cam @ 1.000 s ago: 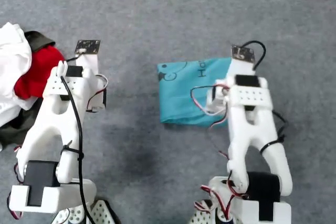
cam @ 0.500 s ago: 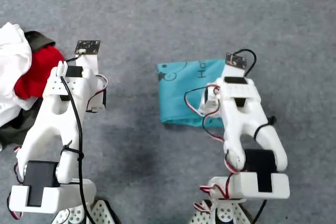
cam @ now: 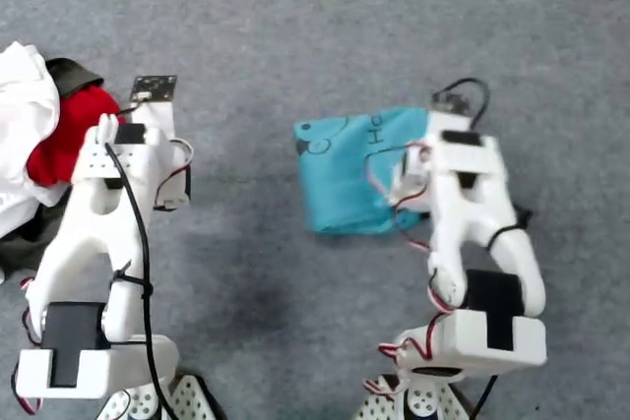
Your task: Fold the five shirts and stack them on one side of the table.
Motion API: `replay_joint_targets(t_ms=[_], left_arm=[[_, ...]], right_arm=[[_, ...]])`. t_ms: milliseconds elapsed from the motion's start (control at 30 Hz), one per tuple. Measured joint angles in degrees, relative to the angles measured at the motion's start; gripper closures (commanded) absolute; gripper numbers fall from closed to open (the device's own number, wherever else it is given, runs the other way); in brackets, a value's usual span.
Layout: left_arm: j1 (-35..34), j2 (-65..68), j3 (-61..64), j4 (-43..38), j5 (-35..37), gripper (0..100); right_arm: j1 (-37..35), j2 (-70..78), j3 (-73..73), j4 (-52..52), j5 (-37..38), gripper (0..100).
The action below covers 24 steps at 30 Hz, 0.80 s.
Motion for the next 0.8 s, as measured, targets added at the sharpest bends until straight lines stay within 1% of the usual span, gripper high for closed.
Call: replay_joint_targets(t_ms=[100,267,433,500,667,733,767,800], left_arm=[[-1.9,0.0,0.0,0.0,0.0,97],[-2.5,0.0,0.2,0.0,0.0,97],[-2.5,0.0,0.2,0.0,0.0,97],[-2.5,0.0,0.2,0.0,0.0,97],[-2.5,0.0,0.1,0.3,0.0,97],[-3.2,0.0,-0.8,2.0,0.0,97],[-3.8,0.0,-1.8,3.3,0.0,97],[-4.6,0.0,-3.4,4.4,0.0,96]], right_arm=[[4.7,0.7,-6.5,2.4,2.5,98.5],[14.4,6.0,-18.6,-0.8,3.8,98.5],[23.5,16.4,-33.0,-1.3,3.8,98.5],[26.6,21.3,-39.0,-0.6,5.3,98.5],[30.5,31.7,-53.4,9.1,9.3,98.5],[31.2,35.1,-58.9,13.0,10.4,98.2],[31.6,36.7,-61.5,14.7,10.8,97.3],[32.0,38.3,-64.2,16.5,11.4,94.3]])
